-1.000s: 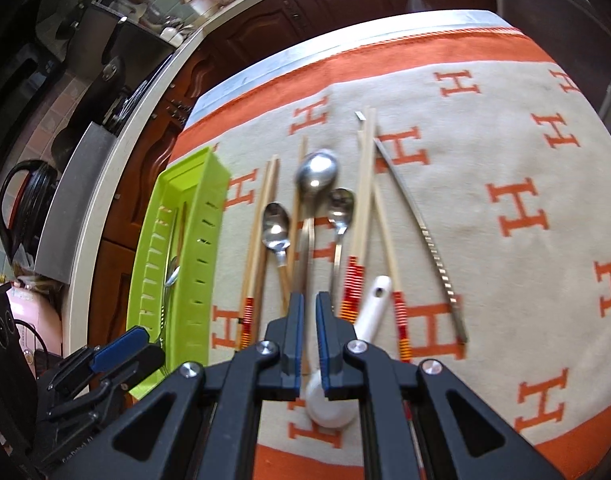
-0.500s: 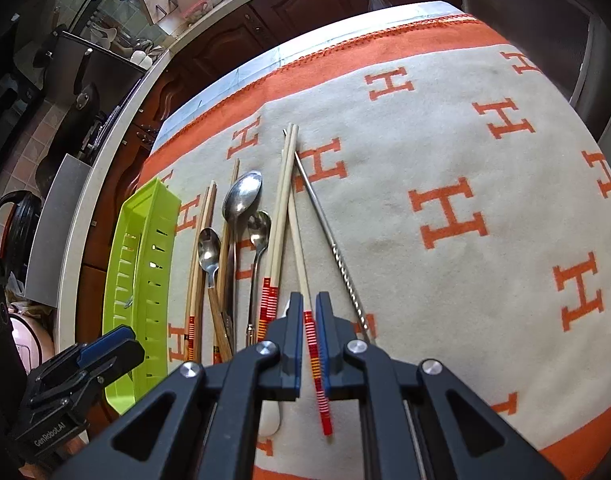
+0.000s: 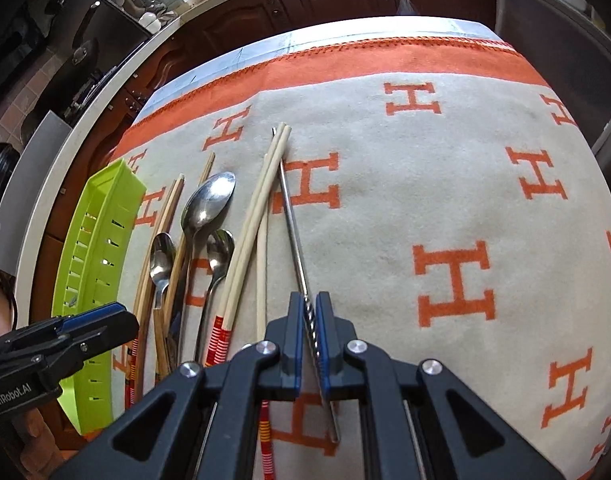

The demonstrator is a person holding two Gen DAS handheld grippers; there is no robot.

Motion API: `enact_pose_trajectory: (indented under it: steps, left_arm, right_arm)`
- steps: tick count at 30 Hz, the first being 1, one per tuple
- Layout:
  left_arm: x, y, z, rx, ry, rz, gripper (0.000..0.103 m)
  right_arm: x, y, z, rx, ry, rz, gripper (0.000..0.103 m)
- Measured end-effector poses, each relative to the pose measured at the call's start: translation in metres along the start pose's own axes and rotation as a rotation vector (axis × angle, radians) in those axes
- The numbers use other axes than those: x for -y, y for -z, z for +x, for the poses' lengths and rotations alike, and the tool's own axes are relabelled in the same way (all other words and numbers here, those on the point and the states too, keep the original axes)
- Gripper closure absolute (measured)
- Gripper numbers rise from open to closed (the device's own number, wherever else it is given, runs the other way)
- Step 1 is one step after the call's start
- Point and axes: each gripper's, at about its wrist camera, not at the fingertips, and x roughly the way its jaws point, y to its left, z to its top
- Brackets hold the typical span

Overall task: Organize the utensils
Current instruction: 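Grasp a second metal rod with the right tool, then grasp a wooden chopstick with the left tool and carry it toward the tray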

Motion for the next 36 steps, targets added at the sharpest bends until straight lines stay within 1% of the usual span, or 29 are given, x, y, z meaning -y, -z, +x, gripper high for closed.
enact_pose_trajectory:
  steps: [4,8,11,13,14,16,18,23,29,33,36]
  left_arm:
    - [-0.004,0.0,0.009,-0.024,-0.001,-0.03,0.076]
    - [-0.007,-0.001,0.016,-0.03,0.003,-0.054,0.076]
    - [-0.009,-0.004,0.02,-0.036,0.003,-0.069,0.077]
    - [-0.011,-0.005,0.025,-0.042,0.008,-0.083,0.084]
    - [-0.013,-0.006,0.028,-0.047,0.013,-0.093,0.089]
    - [-0.016,-0.007,0.03,-0.042,0.037,-0.109,0.092]
    - [-0.018,-0.008,0.03,-0.028,0.042,-0.118,0.095]
    - [-0.022,-0.007,0.026,-0.012,0.028,-0.133,0.097]
    - [-0.027,-0.005,0.017,0.004,0.031,-0.131,0.098]
    - [-0.026,-0.003,0.014,0.015,0.03,-0.116,0.098]
    - [-0.025,-0.001,0.011,0.029,0.026,-0.108,0.098]
  right_arm:
    - [-0.012,-0.004,0.005,0.018,0.049,-0.089,0.095]
    - [-0.022,-0.005,0.008,0.039,0.101,-0.162,0.095]
    - [-0.023,-0.003,0.008,0.045,0.107,-0.179,0.095]
    - [-0.02,-0.002,0.007,0.045,0.093,-0.167,0.095]
    - [-0.019,-0.002,0.007,0.044,0.086,-0.161,0.095]
    - [-0.017,0.0,0.006,0.043,0.076,-0.153,0.095]
    - [-0.016,0.002,0.005,0.043,0.068,-0.146,0.095]
    - [-0.012,0.005,0.002,0.029,0.05,-0.118,0.095]
    - [-0.008,0.007,-0.002,0.004,0.026,-0.074,0.095]
    - [-0.01,0.009,-0.012,0.017,-0.032,-0.044,0.095]
    - [-0.018,0.006,-0.016,0.015,-0.116,-0.039,0.095]
